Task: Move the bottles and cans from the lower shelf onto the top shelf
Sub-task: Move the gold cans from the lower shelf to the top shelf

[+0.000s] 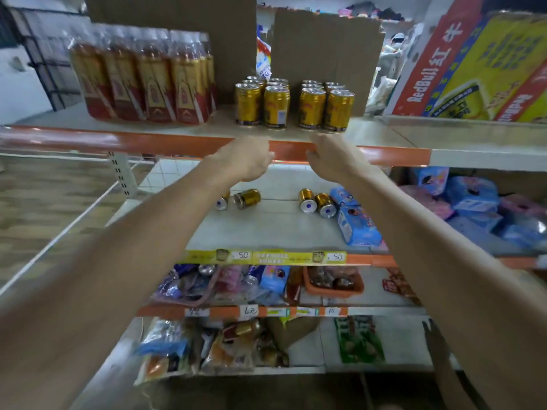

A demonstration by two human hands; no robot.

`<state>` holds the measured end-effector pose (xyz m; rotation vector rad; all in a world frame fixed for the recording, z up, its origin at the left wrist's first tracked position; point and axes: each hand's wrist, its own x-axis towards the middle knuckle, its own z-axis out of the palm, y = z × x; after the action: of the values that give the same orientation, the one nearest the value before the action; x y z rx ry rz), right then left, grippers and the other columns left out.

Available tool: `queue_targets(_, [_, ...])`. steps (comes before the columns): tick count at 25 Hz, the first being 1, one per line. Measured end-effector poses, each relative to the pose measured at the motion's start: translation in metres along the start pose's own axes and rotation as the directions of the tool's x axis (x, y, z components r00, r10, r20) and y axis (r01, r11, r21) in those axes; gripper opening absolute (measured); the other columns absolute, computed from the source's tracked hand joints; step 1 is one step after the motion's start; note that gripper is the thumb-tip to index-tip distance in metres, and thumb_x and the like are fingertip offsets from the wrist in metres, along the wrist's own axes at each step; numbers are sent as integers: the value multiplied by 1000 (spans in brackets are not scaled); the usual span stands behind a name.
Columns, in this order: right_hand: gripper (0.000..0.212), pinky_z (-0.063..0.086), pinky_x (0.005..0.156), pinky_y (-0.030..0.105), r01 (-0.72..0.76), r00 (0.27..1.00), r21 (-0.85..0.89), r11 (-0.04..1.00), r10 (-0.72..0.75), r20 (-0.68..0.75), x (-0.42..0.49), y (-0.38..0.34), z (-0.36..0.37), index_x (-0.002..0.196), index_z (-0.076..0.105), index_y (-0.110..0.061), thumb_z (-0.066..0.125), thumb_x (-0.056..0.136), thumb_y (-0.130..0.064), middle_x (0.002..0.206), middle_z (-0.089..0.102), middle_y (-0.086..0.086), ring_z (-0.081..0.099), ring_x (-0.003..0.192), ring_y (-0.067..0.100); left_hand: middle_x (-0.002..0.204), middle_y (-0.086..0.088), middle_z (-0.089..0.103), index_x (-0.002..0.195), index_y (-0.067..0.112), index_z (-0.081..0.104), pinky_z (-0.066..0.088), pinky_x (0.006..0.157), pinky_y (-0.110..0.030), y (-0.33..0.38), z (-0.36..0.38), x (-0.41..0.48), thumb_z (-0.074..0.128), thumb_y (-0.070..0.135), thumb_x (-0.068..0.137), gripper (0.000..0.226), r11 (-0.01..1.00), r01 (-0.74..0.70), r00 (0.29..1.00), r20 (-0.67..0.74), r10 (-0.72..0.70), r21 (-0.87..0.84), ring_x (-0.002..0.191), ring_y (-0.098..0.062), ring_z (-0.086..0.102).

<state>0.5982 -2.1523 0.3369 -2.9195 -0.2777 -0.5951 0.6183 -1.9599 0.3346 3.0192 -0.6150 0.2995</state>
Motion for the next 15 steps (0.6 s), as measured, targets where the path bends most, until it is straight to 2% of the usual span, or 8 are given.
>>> queue_targets(3, [24, 43, 63, 36, -14, 1000, -23, 1000, 14, 12, -33, -26, 8, 104, 59, -3, 54, 86, -18, 102, 65, 18, 60, 89, 38, 114, -18, 62, 111, 3, 58, 48, 88, -48, -12, 4, -41, 34, 25, 105, 34, 999, -28, 999, 41, 27, 33, 103, -34, 58])
queue_targets(6, [34, 50, 72, 38, -67, 994, -8, 998, 68, 81, -56, -40, 21, 115, 59, -3, 58, 86, -19, 112, 64, 18, 61, 99, 38, 110, -19, 61, 109, -4, 59, 46, 85, -43, -16, 3, -73, 31, 15, 106, 34, 999, -16, 999, 51, 14, 29, 103, -36, 57])
queue_targets(8, [29, 51, 71, 38, -98, 985, 8, 995, 96, 141, -69, -48, 33, 108, 62, 0, 58, 85, -16, 106, 65, 19, 63, 95, 39, 111, -21, 60, 108, -3, 58, 44, 85, -42, -23, 12, -91, 29, 19, 107, 36, 1000, 12, 997, 75, -11, -14, 104, -37, 56])
queue_targets(11, [20, 50, 61, 35, -114, 973, 15, 993, 108, 206, -91, -64, 56, 91, 65, 2, 59, 83, -16, 88, 67, 18, 65, 82, 37, 110, -20, 62, 106, 3, 58, 46, 84, -41, -34, 43, -111, 30, 31, 106, 40, 998, 50, 982, 186, -42, -40, 98, -35, 57])
queue_targets(13, [22, 53, 63, 35, -102, 961, -5, 995, 100, 260, -106, -76, 74, 94, 65, 1, 60, 86, -20, 87, 63, 15, 63, 79, 35, 108, -18, 62, 108, 2, 59, 45, 83, -40, -38, 66, -124, 31, 35, 106, 43, 994, 91, 964, 256, -73, -61, 96, -33, 57])
queue_targets(15, [25, 52, 66, 36, -77, 943, -17, 997, 78, 322, -119, -87, 91, 97, 64, 0, 60, 89, -23, 91, 61, 15, 63, 84, 35, 115, -20, 62, 112, -1, 61, 45, 89, -40, -41, 87, -135, 30, 32, 106, 45, 992, 100, 948, 310, -73, -71, 104, -35, 58])
